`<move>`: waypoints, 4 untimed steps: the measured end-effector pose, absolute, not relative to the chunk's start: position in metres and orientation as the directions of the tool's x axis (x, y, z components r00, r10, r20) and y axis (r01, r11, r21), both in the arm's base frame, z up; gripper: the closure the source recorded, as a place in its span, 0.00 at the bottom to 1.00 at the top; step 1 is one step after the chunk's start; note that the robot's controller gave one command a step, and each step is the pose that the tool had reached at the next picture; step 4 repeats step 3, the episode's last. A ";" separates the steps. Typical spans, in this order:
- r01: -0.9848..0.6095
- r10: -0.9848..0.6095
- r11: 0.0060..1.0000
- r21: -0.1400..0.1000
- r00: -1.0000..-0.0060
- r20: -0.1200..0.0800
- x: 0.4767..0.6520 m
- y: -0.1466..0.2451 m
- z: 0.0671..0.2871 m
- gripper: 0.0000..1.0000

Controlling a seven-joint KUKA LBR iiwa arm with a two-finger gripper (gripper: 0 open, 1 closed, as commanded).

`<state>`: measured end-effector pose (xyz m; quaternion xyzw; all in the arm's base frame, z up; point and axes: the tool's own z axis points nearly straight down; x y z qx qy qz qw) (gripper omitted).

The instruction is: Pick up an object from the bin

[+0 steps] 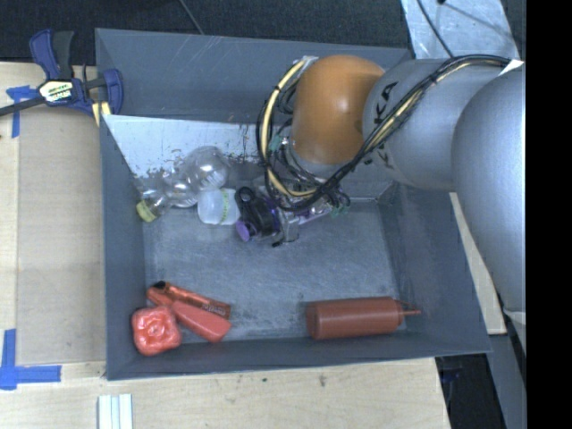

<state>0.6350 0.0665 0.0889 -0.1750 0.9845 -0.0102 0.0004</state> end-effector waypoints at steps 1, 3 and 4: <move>-0.342 -0.342 0.939 -0.019 -0.940 0.002 0.635 0.067 0.089 1.00; -0.340 -0.340 0.940 -0.002 -0.940 -0.006 0.636 0.066 0.108 1.00; -0.340 -0.340 0.940 -0.002 -0.940 -0.006 0.636 0.066 0.108 1.00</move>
Offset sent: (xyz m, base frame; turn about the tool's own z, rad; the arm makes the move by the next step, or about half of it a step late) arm -0.0001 0.0000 0.0128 0.0000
